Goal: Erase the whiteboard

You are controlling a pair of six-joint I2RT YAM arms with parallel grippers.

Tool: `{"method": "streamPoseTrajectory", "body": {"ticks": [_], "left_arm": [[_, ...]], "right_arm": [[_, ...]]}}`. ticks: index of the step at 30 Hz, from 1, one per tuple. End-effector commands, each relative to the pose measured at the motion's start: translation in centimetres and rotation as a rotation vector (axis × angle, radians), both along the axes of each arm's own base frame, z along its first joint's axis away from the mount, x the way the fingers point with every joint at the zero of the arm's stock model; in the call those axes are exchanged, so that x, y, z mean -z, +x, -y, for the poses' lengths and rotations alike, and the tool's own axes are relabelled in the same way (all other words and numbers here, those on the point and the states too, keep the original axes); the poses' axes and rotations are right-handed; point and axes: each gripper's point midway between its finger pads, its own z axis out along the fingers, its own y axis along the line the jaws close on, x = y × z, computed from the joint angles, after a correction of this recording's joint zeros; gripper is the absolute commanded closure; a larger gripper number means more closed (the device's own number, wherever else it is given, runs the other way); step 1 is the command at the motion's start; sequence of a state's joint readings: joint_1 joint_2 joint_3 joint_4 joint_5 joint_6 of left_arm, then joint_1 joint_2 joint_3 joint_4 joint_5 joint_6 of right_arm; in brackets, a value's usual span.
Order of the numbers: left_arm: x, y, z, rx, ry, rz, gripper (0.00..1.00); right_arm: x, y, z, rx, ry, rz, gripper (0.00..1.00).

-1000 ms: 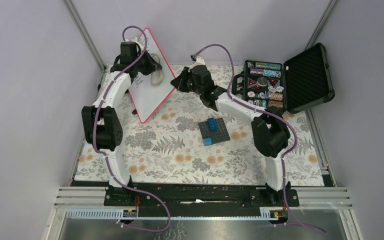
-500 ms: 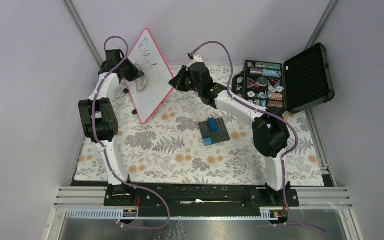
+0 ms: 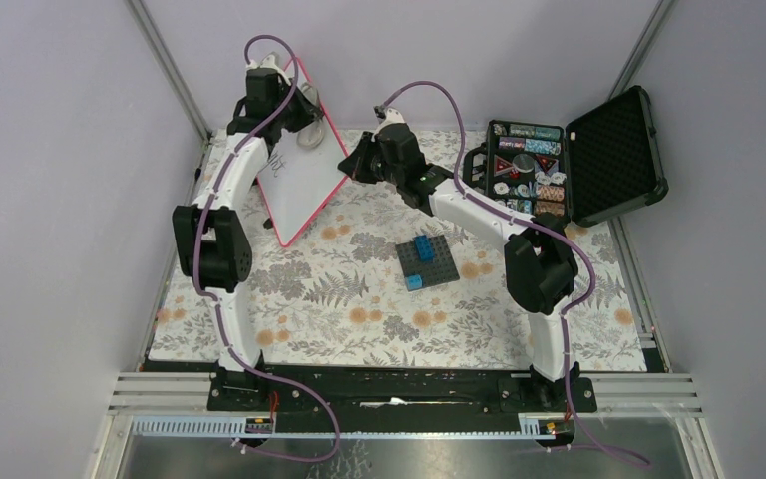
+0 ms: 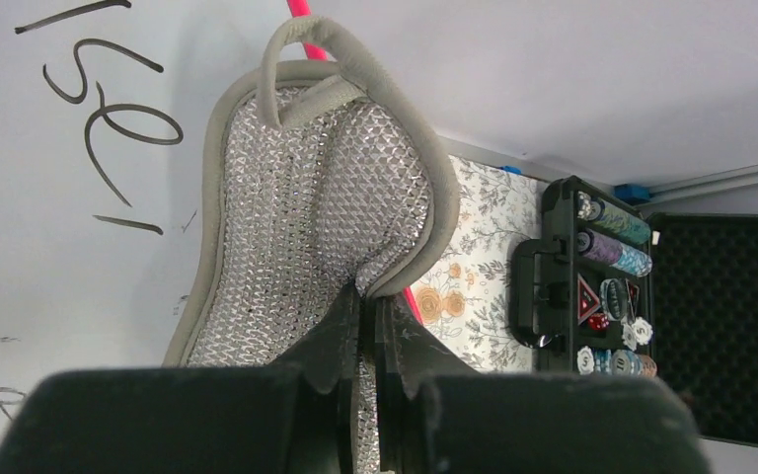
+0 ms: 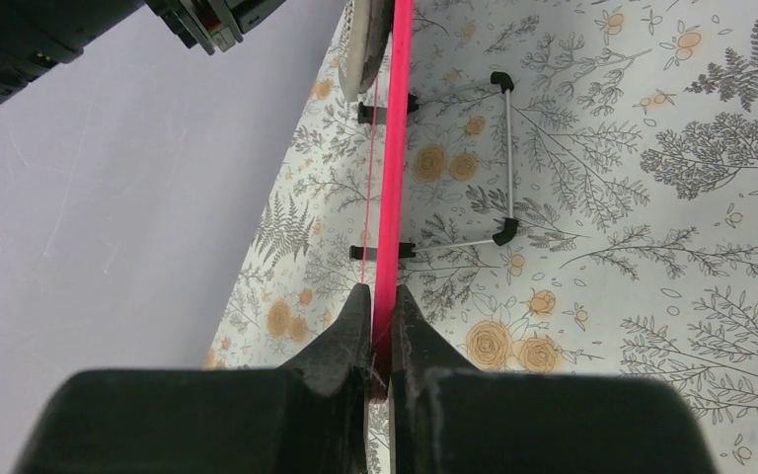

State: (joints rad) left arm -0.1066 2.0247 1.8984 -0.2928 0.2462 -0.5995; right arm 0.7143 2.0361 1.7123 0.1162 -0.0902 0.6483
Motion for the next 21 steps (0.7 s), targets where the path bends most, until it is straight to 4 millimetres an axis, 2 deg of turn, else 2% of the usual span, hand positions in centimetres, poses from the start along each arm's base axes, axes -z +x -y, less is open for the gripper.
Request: {"method": "streamPoseTrajectory", "body": {"ticks": [1,5,11,13,15,17,19,21], "left_arm": [[3.7,0.3,4.0,0.093,-0.059,-0.088,1.00],[7.4,0.5,0.4,0.005,-0.078,-0.172,1.00],[12.3,0.5,-7.3,-0.162,-0.116,-0.291,1.00],[13.1,0.4,-8.5,-0.181,-0.151,-0.322,1.00],[12.9,0.5,-8.4,-0.171,-0.173,-0.324,1.00],[11.8,0.7,-7.0,-0.137,-0.184,-0.298,1.00],[10.2,0.9,-4.9,-0.082,-0.175,-0.258,1.00],[8.0,0.8,-1.6,-0.001,-0.142,-0.202,1.00]], "right_arm": [[-3.3,-7.7,-5.8,-0.384,0.027,0.133,1.00],[-3.4,-7.6,-5.7,-0.386,0.016,0.142,1.00],[-3.4,-7.6,-5.8,-0.393,0.013,0.142,1.00],[-3.1,-7.6,-6.0,-0.400,0.012,0.135,1.00],[-3.1,-7.5,-6.1,-0.401,0.014,0.133,1.00],[-3.1,-7.5,-6.3,-0.406,0.017,0.130,1.00],[-3.0,-7.6,-6.5,-0.411,0.020,0.126,1.00],[-3.1,-7.6,-6.4,-0.412,0.023,0.124,1.00]]}}
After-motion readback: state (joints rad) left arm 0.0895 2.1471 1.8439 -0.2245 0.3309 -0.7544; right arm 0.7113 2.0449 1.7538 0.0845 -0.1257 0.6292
